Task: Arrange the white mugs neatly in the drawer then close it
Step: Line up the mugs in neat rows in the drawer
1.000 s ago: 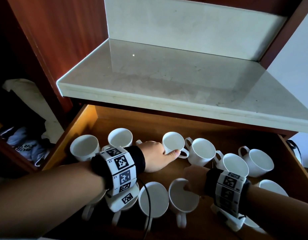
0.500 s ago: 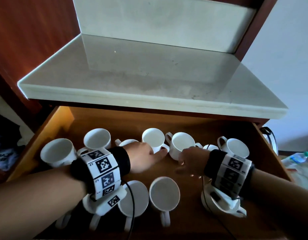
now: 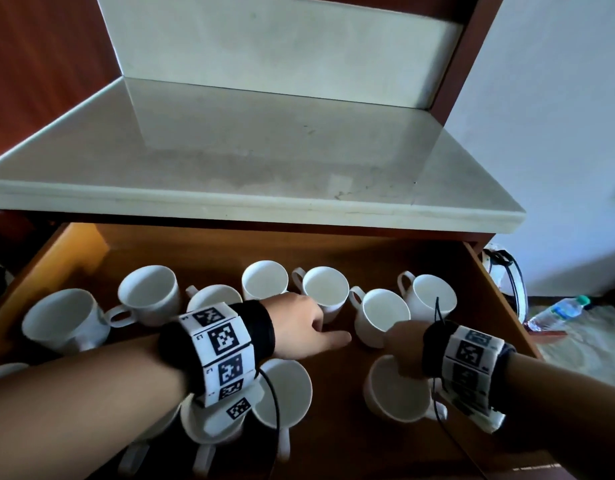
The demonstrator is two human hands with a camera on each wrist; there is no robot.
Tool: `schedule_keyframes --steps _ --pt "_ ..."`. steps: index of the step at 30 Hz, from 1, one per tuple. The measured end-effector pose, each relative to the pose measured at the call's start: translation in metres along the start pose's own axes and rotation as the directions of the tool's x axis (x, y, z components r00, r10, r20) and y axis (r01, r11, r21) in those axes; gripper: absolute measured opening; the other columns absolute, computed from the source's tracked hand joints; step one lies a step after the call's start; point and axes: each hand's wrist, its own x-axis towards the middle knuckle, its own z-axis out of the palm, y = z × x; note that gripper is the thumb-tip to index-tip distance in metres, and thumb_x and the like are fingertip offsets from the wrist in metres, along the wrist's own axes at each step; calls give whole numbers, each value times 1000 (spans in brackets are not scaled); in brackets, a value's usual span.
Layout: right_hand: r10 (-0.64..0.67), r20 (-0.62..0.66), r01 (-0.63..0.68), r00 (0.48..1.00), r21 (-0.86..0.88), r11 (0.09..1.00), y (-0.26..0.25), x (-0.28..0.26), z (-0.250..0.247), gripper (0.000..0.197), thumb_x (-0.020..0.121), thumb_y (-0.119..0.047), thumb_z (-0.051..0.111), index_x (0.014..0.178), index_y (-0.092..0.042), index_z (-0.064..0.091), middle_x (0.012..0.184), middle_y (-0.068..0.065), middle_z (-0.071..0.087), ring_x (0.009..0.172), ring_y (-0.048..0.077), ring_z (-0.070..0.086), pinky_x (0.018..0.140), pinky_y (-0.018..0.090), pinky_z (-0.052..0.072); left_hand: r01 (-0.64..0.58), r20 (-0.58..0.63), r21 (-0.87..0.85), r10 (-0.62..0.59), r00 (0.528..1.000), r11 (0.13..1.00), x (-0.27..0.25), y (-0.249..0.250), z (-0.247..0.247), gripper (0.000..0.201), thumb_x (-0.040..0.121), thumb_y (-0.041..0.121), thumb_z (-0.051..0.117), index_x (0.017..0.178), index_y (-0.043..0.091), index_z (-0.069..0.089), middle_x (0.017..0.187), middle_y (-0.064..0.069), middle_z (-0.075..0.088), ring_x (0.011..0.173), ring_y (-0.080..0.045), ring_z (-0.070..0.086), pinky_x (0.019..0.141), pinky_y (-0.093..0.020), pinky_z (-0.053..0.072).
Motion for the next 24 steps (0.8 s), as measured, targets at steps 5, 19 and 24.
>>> schedule_keyframes --steps 5,19,24 --pt "-40 -332 61 942 54 997 4 -30 -30 23 92 -19 51 108 -7 62 110 9 64 105 26 64 76 31 46 -22 15 20 22 1000 1000 10 30 4 73 76 79 44 81 11 69 71 -3 65 68 -19 62 67 -35 51" --pt "41 -384 138 922 426 894 13 -18 -15 34 96 -27 43 98 0 63 88 11 69 89 24 63 90 34 48 35 67 384 -66 996 923 32 53 10 33 100 29 41 106 6 63 98 -11 65 89 -25 64 64 -30 44" --pt "-36 -258 122 966 326 938 0 4 -7 30 94 -18 48 104 2 67 107 18 69 101 30 65 84 33 51 11 3 283 -13 1000 959 38 39 14 54 95 53 42 65 11 54 66 -6 56 61 -22 52 58 -30 40"
